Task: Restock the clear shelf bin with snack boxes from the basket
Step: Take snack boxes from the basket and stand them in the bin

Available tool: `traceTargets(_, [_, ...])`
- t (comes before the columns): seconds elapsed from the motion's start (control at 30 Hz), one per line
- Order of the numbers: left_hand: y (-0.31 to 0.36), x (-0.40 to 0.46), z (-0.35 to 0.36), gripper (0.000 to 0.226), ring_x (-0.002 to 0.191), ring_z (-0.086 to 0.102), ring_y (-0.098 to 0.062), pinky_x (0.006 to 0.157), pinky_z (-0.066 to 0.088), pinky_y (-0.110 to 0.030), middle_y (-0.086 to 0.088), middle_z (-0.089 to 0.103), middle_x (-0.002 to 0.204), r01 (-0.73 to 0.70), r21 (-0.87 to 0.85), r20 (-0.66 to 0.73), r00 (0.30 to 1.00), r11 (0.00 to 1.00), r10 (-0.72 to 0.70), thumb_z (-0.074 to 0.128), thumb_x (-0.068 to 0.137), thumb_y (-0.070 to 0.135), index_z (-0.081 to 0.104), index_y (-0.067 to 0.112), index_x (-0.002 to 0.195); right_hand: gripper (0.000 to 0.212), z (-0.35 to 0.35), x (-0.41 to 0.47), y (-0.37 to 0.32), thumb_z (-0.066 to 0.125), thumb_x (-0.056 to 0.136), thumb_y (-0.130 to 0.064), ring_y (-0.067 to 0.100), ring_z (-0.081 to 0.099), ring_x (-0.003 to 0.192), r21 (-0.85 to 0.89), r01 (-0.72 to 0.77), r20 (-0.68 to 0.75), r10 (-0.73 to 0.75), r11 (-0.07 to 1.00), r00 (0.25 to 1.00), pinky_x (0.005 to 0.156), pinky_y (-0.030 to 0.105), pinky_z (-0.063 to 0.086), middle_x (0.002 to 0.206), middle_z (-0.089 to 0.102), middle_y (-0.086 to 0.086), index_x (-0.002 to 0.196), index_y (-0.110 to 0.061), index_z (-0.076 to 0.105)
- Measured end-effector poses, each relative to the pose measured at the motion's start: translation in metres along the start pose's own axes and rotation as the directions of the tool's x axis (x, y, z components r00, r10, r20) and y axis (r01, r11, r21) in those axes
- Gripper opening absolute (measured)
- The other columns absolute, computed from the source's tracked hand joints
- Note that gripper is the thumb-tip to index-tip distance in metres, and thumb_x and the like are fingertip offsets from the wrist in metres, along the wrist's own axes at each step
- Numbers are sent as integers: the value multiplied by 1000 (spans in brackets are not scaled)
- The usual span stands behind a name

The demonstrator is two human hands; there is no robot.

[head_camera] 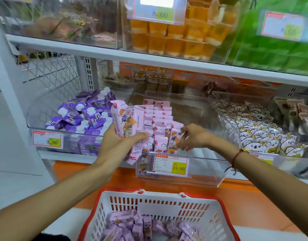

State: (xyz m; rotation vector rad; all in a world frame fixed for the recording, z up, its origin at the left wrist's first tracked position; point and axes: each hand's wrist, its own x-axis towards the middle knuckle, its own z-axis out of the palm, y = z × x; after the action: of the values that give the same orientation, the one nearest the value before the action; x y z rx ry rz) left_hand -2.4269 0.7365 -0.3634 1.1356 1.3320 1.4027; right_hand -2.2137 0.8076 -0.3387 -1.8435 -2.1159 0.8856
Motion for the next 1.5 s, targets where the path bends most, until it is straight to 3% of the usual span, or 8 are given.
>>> traceTargets(0.2, [-1, 7, 0, 45, 63, 64, 9, 50, 44, -8, 16, 70, 77, 2, 1, -11, 1000, 1000, -2, 80, 65, 26, 60, 23, 105, 21, 0, 7, 4, 71, 80, 1, 5, 61, 55, 89, 9, 32, -12, 996, 999, 45, 9, 46, 73, 62, 2, 71, -10, 55])
traceTargets(0.47, [-2, 9, -2, 38, 61, 63, 8, 49, 45, -10, 19, 70, 72, -6, -3, 19, 1000, 1000, 6, 80, 66, 24, 60, 27, 98, 15, -6, 1, 6, 75, 78, -7, 8, 67, 62, 176, -3, 116, -18, 984, 993, 55, 14, 53, 80, 70, 8, 83, -7, 61])
traceTargets(0.67, [-2, 8, -3, 35, 59, 63, 8, 42, 42, -7, 22, 70, 70, 4, 9, 41, 999, 1000, -4, 80, 66, 22, 59, 29, 93, 48, 11, 15, -15, 81, 71, -6, 27, 69, 87, 163, -37, -1, 38, 986, 999, 82, 37, 58, 99, 67, 14, 105, -9, 47])
traceTargets(0.87, [3, 8, -6, 32, 47, 59, 8, 38, 39, -7, 20, 68, 60, 15, 22, 75, 997, 1000, -17, 79, 68, 19, 59, 25, 91, 29, -4, 5, -3, 74, 81, -11, 20, 71, 72, 429, -95, 127, 44, 899, 991, 69, 23, 59, 91, 73, 17, 99, -10, 52])
traceTargets(1.2, [15, 4, -10, 45, 78, 67, -10, 63, 47, -22, 7, 72, 84, 32, 11, -10, 999, 999, -32, 82, 63, 23, 63, 20, 104, 37, -7, -12, 3, 73, 82, -22, 21, 68, 91, 288, 8, 44, -22, 958, 999, 78, 29, 54, 104, 69, 12, 113, -10, 57])
traceTargets(1.3, [25, -5, -9, 41, 72, 68, -5, 55, 51, -20, 12, 72, 76, -98, 42, -53, 994, 994, 100, 82, 64, 23, 60, 22, 98, 30, -13, -32, -5, 68, 85, -28, 20, 67, 89, 162, 157, -240, -115, 974, 964, 75, 30, 52, 102, 68, 7, 109, -12, 60])
traceTargets(1.37, [33, -15, -4, 41, 64, 68, 1, 48, 50, -14, 18, 71, 73, -190, 54, 21, 982, 980, 189, 83, 61, 23, 59, 22, 95, 29, -13, -54, -23, 66, 81, -40, 12, 68, 76, 252, 334, -395, -219, 908, 892, 61, 24, 53, 92, 71, 2, 100, -18, 64])
traceTargets(1.5, [37, -34, 14, 56, 77, 69, -4, 68, 57, -29, 14, 72, 87, -273, 174, 152, 957, 946, 248, 85, 53, 37, 59, 28, 101, 34, -3, -88, -65, 61, 78, -50, 8, 64, 60, 472, 441, -296, -334, 763, 895, 46, 18, 45, 77, 69, -6, 95, -22, 67])
